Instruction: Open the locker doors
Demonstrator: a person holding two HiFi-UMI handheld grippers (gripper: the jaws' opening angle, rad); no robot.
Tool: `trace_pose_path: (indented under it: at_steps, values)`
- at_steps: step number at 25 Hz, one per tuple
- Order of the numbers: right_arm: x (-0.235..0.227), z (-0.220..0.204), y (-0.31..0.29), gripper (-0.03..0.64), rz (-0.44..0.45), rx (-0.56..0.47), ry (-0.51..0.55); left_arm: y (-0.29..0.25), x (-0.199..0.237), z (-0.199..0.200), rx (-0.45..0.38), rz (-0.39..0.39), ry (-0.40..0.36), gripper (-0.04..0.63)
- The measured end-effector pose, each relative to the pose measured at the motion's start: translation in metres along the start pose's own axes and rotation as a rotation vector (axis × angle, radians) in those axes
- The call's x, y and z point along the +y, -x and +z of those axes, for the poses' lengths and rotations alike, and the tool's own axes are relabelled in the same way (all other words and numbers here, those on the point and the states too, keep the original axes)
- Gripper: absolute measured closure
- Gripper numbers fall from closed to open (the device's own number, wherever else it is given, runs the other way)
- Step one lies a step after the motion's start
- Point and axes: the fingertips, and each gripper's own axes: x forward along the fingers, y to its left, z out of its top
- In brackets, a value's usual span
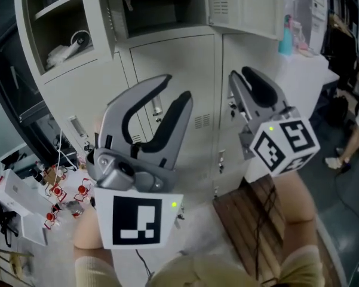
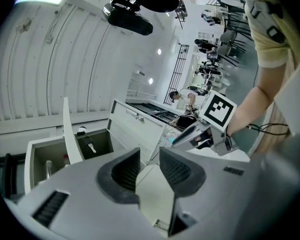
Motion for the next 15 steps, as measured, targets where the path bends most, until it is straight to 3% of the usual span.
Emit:
trace_pose_path:
  at_steps: [15]
  values:
    - [0.002, -0.039, 0.012, 0.514, -0.08, 0.037, -0.068, -0.003, -0.05, -0.085, 0.052, -0.113, 0.221, 0.492]
